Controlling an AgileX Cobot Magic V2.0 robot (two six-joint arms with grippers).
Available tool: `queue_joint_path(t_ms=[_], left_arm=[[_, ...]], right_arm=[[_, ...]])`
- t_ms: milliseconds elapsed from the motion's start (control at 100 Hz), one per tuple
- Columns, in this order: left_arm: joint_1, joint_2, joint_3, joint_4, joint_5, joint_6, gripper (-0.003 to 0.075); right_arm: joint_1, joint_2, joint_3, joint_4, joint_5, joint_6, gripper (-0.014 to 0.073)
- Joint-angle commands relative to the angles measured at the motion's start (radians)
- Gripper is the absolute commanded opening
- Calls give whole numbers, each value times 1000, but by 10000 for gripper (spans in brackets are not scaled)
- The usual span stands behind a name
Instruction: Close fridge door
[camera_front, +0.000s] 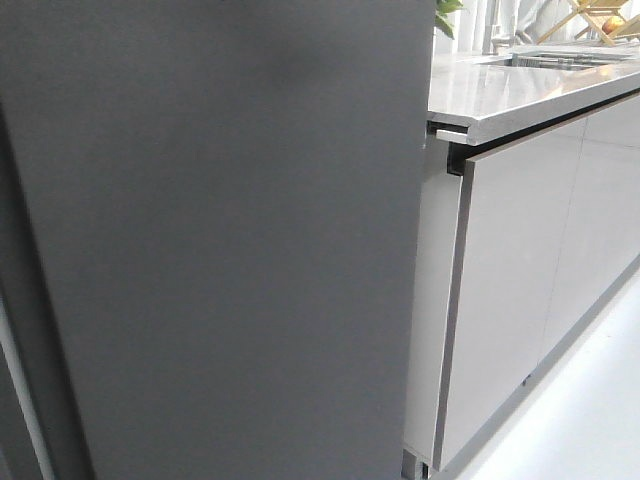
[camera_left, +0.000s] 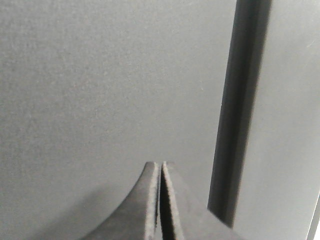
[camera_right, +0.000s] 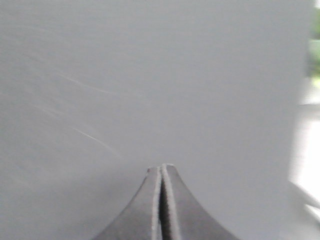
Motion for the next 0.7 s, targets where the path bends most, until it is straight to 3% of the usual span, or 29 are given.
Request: queue_joint_path(t_ms=[0, 340, 690], left_arm=[[-8, 19, 28, -2, -77, -4, -21], [-8, 19, 28, -2, -77, -4, -21], [-8, 19, 28, -2, -77, -4, -21]], right_arm=[[-39, -116, 40, -55, -61, 15, -76], [-154, -437, 285, -355, -41, 306, -76], [-163, -718, 504, -476, 15, 424, -76]])
